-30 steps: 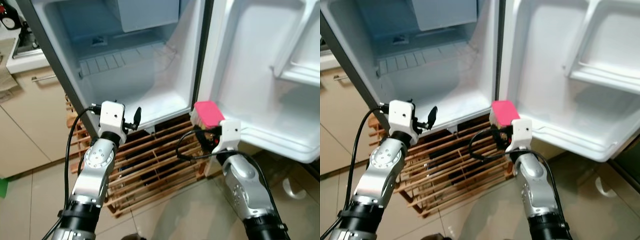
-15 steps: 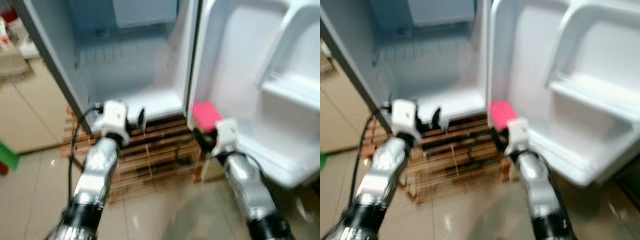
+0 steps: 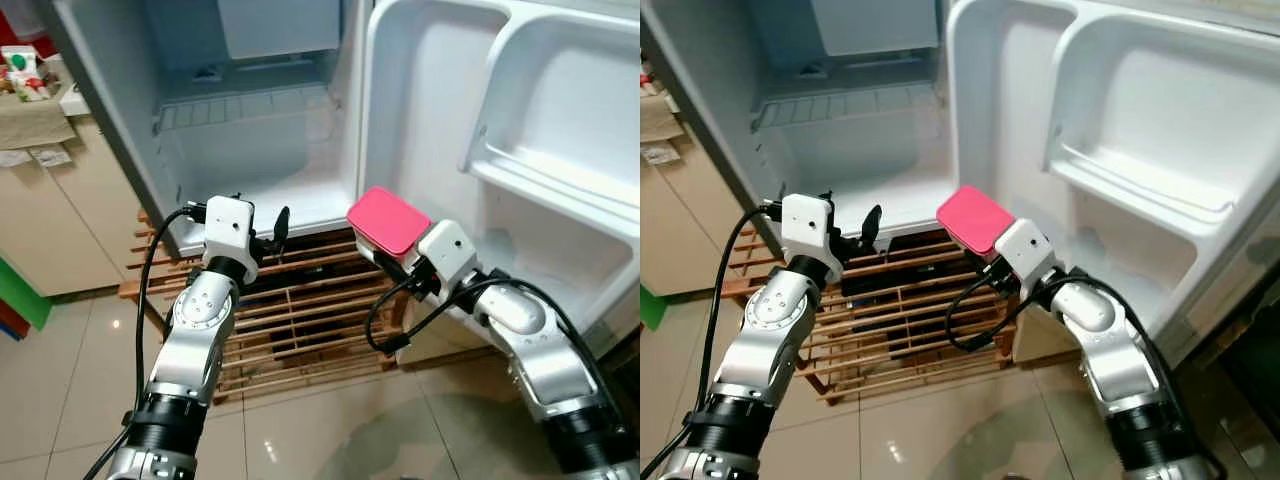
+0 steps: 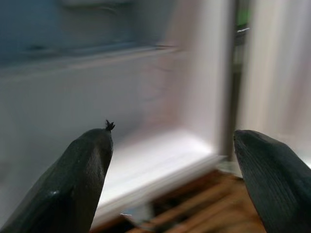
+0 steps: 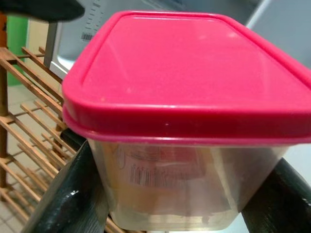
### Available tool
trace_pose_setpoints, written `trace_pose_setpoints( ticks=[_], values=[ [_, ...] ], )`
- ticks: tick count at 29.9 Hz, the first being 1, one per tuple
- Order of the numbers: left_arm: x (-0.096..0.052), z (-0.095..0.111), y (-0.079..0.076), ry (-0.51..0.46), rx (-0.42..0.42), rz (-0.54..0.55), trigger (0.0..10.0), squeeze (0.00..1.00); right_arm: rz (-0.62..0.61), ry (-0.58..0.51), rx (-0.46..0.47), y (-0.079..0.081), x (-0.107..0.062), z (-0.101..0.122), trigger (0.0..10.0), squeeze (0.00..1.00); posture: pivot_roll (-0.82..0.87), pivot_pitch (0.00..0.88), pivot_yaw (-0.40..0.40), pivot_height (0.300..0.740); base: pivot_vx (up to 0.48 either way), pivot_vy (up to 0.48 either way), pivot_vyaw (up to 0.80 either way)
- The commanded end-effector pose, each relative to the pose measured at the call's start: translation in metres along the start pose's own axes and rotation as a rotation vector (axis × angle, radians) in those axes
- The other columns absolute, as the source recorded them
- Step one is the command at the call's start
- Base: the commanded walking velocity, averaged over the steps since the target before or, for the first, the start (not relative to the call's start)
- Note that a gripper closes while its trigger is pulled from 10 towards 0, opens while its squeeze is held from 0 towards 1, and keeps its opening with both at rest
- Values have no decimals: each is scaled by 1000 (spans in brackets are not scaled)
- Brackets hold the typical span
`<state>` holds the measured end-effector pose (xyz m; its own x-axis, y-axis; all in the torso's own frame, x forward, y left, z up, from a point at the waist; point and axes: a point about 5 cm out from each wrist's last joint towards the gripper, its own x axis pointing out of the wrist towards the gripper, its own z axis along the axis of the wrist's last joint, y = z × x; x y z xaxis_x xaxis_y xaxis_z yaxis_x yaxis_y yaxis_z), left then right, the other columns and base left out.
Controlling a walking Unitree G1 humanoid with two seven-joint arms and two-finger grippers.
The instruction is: Restocking fridge
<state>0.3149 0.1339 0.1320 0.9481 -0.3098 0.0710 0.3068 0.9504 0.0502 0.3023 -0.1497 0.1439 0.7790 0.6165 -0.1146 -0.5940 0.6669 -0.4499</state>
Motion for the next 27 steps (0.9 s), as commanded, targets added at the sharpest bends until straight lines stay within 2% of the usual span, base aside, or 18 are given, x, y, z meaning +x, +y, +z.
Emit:
trace_pose_setpoints(
  ticks=[1, 2, 3, 9, 11, 13, 16, 18, 24, 27],
  values=[
    [0, -3, -4, 12, -22, -44, 10000, 0, 5, 0, -14, -2, -1, -1, 10000, 0, -47, 0, 50, 740, 0, 0, 0],
    [1, -4, -8, 15, -52, -107, 10000, 0, 0, 8, -18, -4, -1, -5, 10000, 0, -47, 0, 50, 740, 0, 0, 0],
    [2, -5, -19, 21, -106, -245, 10000, 0, -16, 34, -64, -9, -1, -15, 10000, 0, -41, 0, 45, 740, 0, 0, 0],
    [-2, -3, -36, 16, -96, -401, 10000, 0, -43, 57, -140, -15, 5, -22, 10000, 0, -40, 0, 58, 740, 0, 0, 0],
    [-4, -2, -39, 6, -87, -428, 10000, 0, -64, 48, -135, -17, 8, -20, 10000, 0, -40, 0, 59, 740, 0, 0, 0],
    [-8, -2, -42, -6, -63, -458, 10000, 0, -136, 44, -111, -23, 13, -18, 10000, 0, -36, 0, 59, 740, 0, 0, 0],
    [-10, -2, -41, -8, -55, -458, 10000, 0, -186, 51, -90, -26, 16, -19, 10000, 0, -35, 0, 60, 740, 0, 0, 0],
    [-14, -1, -32, -11, -75, -431, 10000, 0, -216, 37, -46, -26, 21, -23, 10000, 0, -23, 0, 65, 740, 0, 0, 0],
    [-25, -1, -29, 3, -70, -429, 10000, 0, -182, 2, -63, -22, 28, -22, 10000, 0, -2, 0, 73, 740, 0, 0, 0],
    [-35, -1, -29, 16, -62, -441, 10000, 0, -125, -29, -116, -17, 33, -16, 10000, 0, 32, 19, 87, 740, 0, 0, 0]
  ],
)
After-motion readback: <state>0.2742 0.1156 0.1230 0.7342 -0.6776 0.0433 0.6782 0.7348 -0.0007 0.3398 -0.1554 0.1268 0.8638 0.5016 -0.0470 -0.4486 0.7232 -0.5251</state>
